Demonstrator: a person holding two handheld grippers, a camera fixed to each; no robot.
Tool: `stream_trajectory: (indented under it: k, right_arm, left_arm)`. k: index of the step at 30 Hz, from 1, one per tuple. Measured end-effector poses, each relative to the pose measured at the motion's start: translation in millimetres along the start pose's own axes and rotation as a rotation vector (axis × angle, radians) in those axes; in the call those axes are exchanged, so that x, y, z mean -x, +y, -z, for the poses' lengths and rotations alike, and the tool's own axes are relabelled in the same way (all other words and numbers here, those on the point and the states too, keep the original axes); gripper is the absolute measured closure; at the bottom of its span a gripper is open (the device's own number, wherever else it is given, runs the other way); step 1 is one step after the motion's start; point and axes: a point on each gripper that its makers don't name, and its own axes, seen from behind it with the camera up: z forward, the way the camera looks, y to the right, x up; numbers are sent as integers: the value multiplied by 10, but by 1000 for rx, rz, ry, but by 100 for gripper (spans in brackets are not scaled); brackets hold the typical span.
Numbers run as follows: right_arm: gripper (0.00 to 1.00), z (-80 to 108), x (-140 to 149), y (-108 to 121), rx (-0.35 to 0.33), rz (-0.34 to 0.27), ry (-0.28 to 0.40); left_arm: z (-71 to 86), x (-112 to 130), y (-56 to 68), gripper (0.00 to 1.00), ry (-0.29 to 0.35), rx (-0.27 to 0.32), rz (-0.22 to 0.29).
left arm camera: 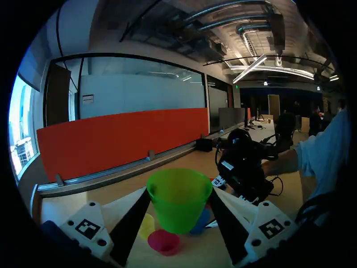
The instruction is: Pour water
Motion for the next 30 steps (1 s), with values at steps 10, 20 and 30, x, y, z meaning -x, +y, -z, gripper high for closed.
stream_trajectory:
  k: [10, 20, 30]
  right_arm:
    - [2, -109, -9, -17, -1, -8, 0]
    - [10, -140, -7, 8, 14, -20, 18]
    - [10, -47, -55, 18, 25, -40, 45]
  left_arm:
    - [32, -12, -1, 12, 2, -3, 1]
    - [39, 13, 20, 12, -1, 0, 0]
    - [38, 31, 45, 12, -2, 2, 1]
